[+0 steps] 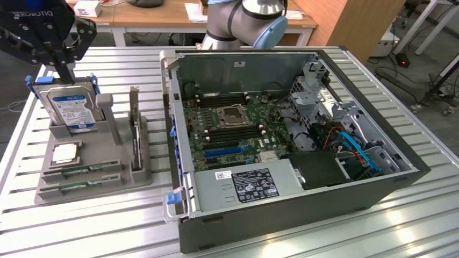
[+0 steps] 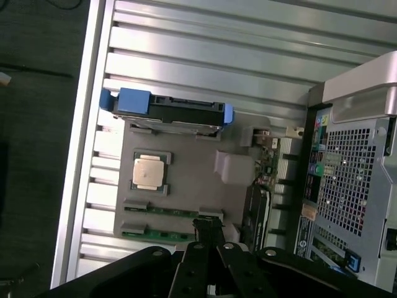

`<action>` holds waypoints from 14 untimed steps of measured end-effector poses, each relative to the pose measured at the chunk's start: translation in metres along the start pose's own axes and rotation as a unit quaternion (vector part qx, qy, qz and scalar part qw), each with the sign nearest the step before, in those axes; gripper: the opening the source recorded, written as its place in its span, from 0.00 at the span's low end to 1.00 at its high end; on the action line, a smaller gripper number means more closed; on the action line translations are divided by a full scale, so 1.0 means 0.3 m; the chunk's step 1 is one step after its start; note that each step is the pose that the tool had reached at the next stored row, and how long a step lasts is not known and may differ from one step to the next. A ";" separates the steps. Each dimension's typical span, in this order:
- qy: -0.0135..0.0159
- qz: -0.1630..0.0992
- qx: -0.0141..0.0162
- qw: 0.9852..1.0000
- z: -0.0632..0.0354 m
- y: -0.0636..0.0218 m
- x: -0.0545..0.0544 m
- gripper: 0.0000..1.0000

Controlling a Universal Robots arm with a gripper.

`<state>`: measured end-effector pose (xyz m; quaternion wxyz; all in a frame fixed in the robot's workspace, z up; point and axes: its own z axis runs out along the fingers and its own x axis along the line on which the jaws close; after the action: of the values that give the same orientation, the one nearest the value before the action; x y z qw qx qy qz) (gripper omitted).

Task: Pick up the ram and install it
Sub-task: 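Pick up the ram and move it above insertion slot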

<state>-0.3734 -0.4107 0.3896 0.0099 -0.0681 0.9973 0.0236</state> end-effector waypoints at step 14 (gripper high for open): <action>0.002 -0.050 -0.001 0.999 0.000 0.000 0.000 0.09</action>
<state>-0.3734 -0.4107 0.3896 0.0087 -0.1175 0.9927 0.0240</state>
